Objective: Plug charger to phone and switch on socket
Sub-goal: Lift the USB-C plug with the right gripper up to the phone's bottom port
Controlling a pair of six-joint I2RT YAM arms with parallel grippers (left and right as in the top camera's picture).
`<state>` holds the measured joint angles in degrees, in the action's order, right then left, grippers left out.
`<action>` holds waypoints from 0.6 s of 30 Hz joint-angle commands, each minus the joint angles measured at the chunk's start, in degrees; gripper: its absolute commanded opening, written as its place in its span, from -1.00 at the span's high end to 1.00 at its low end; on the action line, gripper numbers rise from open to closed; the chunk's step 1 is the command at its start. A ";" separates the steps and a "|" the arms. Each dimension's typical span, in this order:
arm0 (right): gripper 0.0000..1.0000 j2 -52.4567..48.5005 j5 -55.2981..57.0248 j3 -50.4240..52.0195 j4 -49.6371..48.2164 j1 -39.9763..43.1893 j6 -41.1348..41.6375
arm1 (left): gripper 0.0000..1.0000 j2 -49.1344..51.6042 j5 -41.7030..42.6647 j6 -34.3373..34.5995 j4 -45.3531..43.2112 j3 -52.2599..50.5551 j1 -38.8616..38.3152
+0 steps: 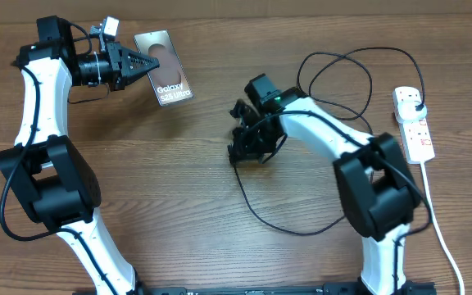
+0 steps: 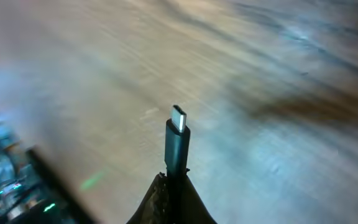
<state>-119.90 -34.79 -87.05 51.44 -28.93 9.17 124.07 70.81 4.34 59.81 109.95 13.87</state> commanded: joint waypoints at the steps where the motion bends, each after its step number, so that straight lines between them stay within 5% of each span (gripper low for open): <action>1: 0.92 10.40 -8.59 -1.53 1.73 1.31 -3.76 | 0.92 -2.16 5.03 0.28 -0.07 0.11 -0.39; 7: 0.92 13.81 -25.73 -1.40 0.33 1.25 -8.02 | 0.92 -2.16 19.82 -4.55 0.00 0.11 -0.72; 18: 0.92 13.81 -29.16 -1.38 -3.63 0.28 -7.04 | 0.92 -2.16 19.80 -3.89 -0.02 0.11 -6.86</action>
<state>-106.30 -62.61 -87.53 48.36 -28.27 2.55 124.07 86.41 1.26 59.81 109.95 8.27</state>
